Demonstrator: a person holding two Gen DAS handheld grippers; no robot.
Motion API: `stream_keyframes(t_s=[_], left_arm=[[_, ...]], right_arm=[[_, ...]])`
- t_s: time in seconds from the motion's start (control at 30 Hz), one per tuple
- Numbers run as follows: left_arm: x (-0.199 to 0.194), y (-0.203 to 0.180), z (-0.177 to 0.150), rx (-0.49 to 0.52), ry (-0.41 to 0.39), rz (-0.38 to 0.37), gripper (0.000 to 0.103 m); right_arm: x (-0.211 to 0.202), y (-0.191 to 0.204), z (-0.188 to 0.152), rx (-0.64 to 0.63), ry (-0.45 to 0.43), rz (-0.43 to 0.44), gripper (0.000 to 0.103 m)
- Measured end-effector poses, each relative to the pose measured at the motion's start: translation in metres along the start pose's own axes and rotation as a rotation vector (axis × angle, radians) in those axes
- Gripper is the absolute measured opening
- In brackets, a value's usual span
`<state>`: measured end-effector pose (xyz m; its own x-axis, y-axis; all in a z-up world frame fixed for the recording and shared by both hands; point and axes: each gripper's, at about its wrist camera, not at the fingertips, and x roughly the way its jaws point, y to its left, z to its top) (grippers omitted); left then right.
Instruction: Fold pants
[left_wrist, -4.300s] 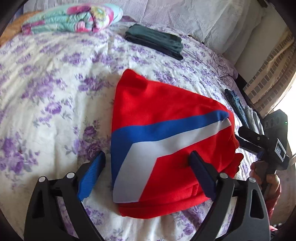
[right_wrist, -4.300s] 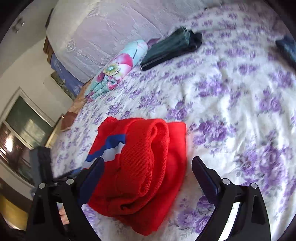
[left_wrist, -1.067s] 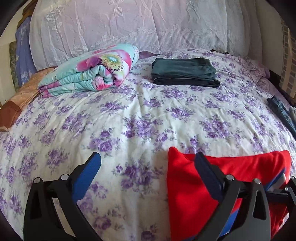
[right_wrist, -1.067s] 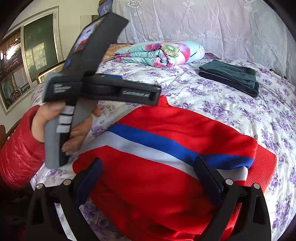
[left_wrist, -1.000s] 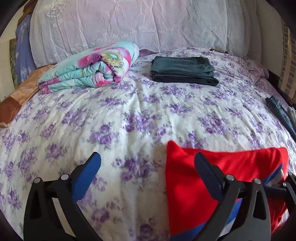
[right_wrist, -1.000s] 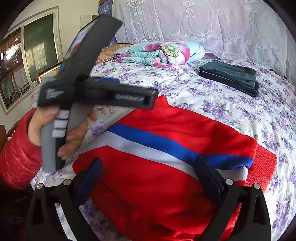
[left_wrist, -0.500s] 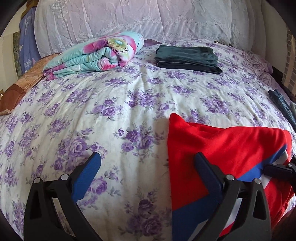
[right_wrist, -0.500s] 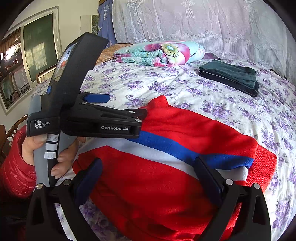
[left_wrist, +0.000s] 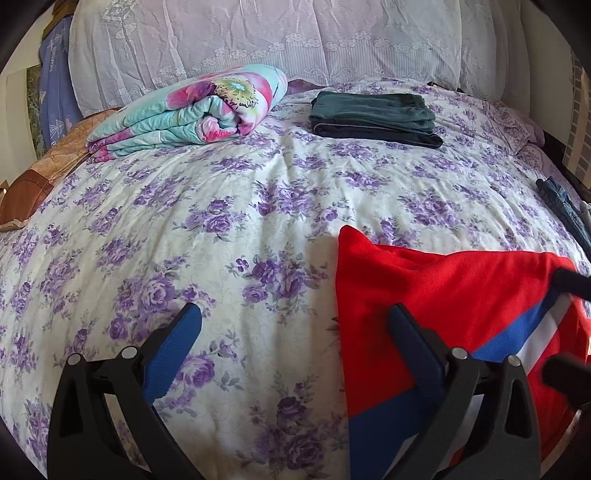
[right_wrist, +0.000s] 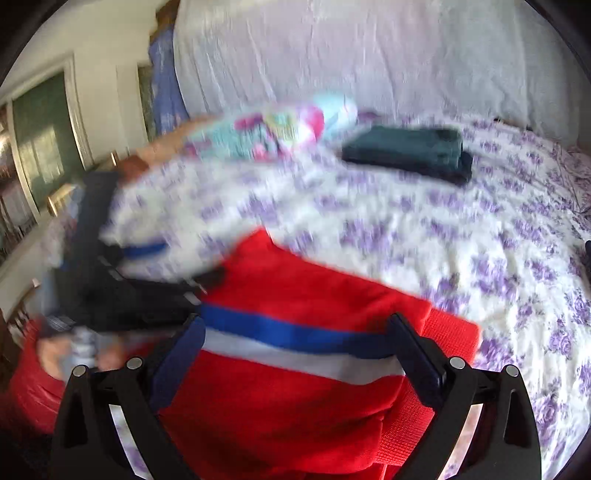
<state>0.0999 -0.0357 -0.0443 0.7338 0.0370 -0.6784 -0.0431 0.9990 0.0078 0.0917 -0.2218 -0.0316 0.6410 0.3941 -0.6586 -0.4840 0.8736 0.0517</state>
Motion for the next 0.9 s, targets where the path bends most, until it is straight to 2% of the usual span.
stream_keyframes(t_s=[0.1, 0.17, 0.3, 0.37, 0.43, 0.5, 0.53, 0.63, 0.73, 0.83, 0.9], left_arm=[[0.0, -0.001, 0.0, -0.002, 0.004, 0.001, 0.099], [0.001, 0.0, 0.0, -0.003, 0.006, 0.0, 0.099], [-0.001, 0.003, 0.0, -0.013, 0.0, -0.005, 0.099], [-0.002, 0.004, -0.001, -0.015, -0.002, -0.011, 0.099], [-0.002, 0.003, -0.002, -0.01, 0.004, -0.021, 0.099], [0.001, 0.0, -0.003, 0.002, 0.024, -0.031, 0.098], [0.003, 0.0, -0.004, 0.006, 0.037, -0.035, 0.098], [0.007, 0.0, -0.004, 0.005, 0.057, -0.042, 0.098], [0.004, 0.006, -0.005, -0.018, 0.064, -0.073, 0.098], [-0.005, 0.015, -0.01, -0.06, 0.067, -0.15, 0.098], [-0.012, 0.018, -0.015, -0.079, 0.08, -0.215, 0.098]], right_arm=[[0.006, 0.015, -0.005, -0.085, 0.009, -0.07, 0.1], [0.002, 0.015, -0.003, -0.083, 0.008, -0.064, 0.1], [-0.033, 0.007, -0.003, -0.031, -0.085, -0.007, 0.1], [-0.044, 0.0, -0.002, -0.026, -0.119, -0.054, 0.1], [-0.037, -0.012, -0.006, -0.017, -0.08, -0.134, 0.1], [-0.013, -0.026, -0.016, 0.005, 0.043, -0.184, 0.1], [-0.003, -0.033, -0.022, 0.041, 0.075, -0.152, 0.1], [-0.009, -0.048, -0.022, 0.126, 0.062, -0.069, 0.1], [-0.021, -0.053, -0.026, 0.147, 0.031, -0.024, 0.1], [-0.037, -0.067, -0.036, 0.206, 0.003, 0.049, 0.1], [-0.041, -0.077, -0.041, 0.251, 0.013, 0.063, 0.1]])
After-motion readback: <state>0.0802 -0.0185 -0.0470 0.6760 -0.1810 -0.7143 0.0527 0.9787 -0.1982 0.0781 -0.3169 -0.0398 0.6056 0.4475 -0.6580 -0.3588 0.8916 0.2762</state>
